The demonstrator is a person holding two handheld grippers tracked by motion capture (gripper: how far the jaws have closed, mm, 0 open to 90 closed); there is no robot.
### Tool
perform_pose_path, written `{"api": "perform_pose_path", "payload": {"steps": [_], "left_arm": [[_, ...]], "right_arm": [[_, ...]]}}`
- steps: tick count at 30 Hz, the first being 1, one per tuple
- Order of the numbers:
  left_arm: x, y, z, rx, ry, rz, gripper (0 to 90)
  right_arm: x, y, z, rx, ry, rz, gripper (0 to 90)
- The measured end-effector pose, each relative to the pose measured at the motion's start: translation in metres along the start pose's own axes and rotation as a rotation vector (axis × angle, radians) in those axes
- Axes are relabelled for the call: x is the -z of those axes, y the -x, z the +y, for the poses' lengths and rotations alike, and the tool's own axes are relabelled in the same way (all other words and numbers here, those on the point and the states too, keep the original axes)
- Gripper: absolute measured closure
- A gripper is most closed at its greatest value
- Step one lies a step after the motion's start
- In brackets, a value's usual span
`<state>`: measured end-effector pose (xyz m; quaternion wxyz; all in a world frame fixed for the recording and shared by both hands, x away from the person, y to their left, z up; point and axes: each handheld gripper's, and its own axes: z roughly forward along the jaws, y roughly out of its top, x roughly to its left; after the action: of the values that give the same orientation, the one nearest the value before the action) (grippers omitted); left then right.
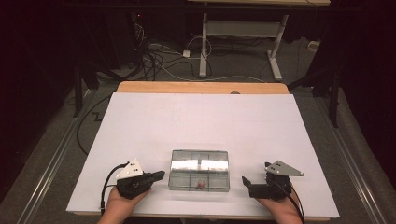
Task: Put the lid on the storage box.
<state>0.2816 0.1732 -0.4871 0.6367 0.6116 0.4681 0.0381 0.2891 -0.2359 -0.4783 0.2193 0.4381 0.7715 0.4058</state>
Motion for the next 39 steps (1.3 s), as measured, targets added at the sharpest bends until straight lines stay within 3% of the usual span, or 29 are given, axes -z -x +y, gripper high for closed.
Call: {"api": "perform_pose_path", "payload": {"steps": [8,10,11,13,16,20,26,38,39], "left_arm": [[0.009,-0.028,0.015,-0.011,0.054,0.101,87.8],[0.010,-0.034,0.018,-0.039,0.060,0.131,87.8],[0.010,-0.037,0.018,-0.049,0.062,0.139,87.8],[0.010,-0.040,0.018,-0.029,0.062,0.140,87.7],[0.009,-0.039,0.016,-0.044,0.053,0.136,87.4],[0.006,-0.040,0.016,-0.038,0.032,0.145,74.1],[0.006,-0.042,0.017,-0.028,0.036,0.158,44.5],[0.007,-0.043,0.020,-0.004,0.076,0.165,0.2],[0.007,-0.043,0.020,0.000,0.085,0.165,0.0]], "right_arm": [[0.001,0.000,0.001,0.010,0.025,0.006,0.2],[0.001,0.000,0.002,0.008,0.036,0.005,0.2],[0.000,0.000,0.002,0.009,0.041,0.005,0.2],[0.000,0.000,0.001,0.017,0.039,0.005,0.2],[-0.001,-0.001,0.001,0.020,0.032,0.004,0.2],[-0.001,-0.001,0.001,0.014,0.031,0.004,0.2],[-0.001,-0.001,0.000,0.013,0.037,0.000,0.2],[0.001,-0.001,-0.001,0.015,0.059,0.006,0.2],[0.001,-0.001,-0.001,0.014,0.060,0.005,0.1]]}}
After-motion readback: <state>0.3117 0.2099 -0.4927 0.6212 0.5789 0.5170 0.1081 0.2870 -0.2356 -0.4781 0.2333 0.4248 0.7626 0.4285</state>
